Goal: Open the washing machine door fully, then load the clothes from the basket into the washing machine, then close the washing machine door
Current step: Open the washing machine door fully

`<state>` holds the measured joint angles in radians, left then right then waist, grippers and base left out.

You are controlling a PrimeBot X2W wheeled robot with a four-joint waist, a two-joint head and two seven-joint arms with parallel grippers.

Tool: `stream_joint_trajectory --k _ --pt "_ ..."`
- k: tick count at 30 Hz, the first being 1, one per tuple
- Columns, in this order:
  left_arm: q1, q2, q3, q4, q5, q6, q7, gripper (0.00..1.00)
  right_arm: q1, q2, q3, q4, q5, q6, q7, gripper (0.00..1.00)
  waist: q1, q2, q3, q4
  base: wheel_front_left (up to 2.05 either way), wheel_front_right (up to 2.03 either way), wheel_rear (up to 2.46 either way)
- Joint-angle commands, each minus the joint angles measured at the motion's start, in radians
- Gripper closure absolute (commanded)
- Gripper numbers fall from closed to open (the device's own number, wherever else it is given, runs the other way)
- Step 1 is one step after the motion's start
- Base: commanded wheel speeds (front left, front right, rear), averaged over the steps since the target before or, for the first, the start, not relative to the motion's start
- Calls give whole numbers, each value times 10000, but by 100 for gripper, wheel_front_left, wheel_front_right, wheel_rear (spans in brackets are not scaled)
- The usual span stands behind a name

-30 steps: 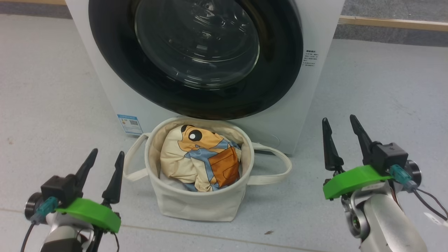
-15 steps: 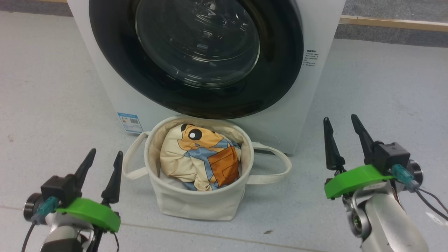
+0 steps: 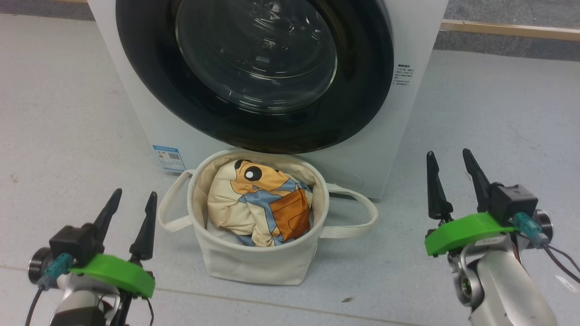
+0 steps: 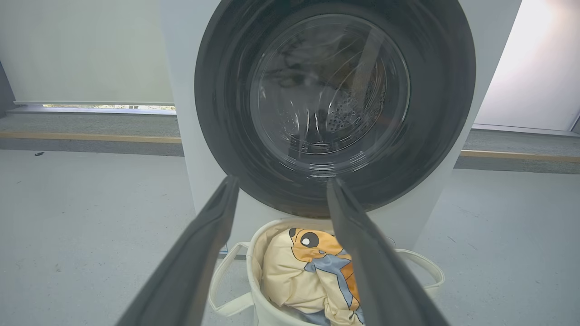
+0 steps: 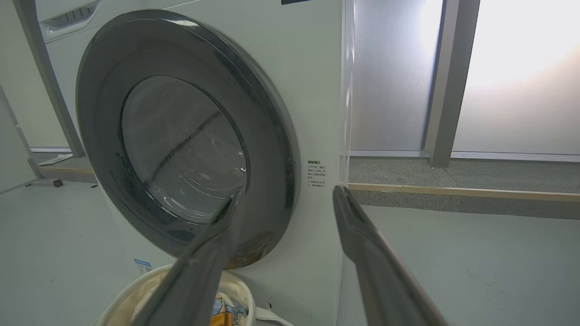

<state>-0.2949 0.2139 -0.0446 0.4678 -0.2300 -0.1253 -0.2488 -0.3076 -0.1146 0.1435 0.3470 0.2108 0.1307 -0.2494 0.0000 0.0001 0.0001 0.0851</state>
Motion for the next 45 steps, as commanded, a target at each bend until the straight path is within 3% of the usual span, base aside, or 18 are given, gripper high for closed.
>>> stream_joint_trajectory --k 1,24,39,40,41,42,45 --pt "-290 233 433 -359 58 -54 -130 0 -258 59 142 -281 -86 0 -124 0 0 -1 3 1 0 0 0" --pt "-384 -230 1586 -387 95 -34 -130 0 -297 160 -2 -373 8 0 -124 0 0 -1 373 -58 0 0 0" --pt "-499 -178 1925 -1255 -424 -52 -130 0 -1293 326 -1230 -458 731 0 -124 0 0 -1 1989 345 0 0 0" --pt "-531 -172 1948 -1263 -444 -52 -130 0 -1450 315 -1284 -419 771 0 -124 21 0 -1 2123 380 0 0 0" --pt "-607 -126 2012 -1259 -446 -52 -130 0 -1809 330 -1302 -362 1156 0 -124 92 0 -1 2404 443 0 0 0" --pt "-655 -102 2032 -1253 -441 -52 -130 0 -2003 316 -1360 -346 1379 0 -124 100 0 -1 2553 478 0 0 0" --pt "-767 -52 2024 -1255 -428 -52 -130 0 -2398 313 -1501 -216 2017 0 -124 100 0 -1 2806 557 0 0 0"
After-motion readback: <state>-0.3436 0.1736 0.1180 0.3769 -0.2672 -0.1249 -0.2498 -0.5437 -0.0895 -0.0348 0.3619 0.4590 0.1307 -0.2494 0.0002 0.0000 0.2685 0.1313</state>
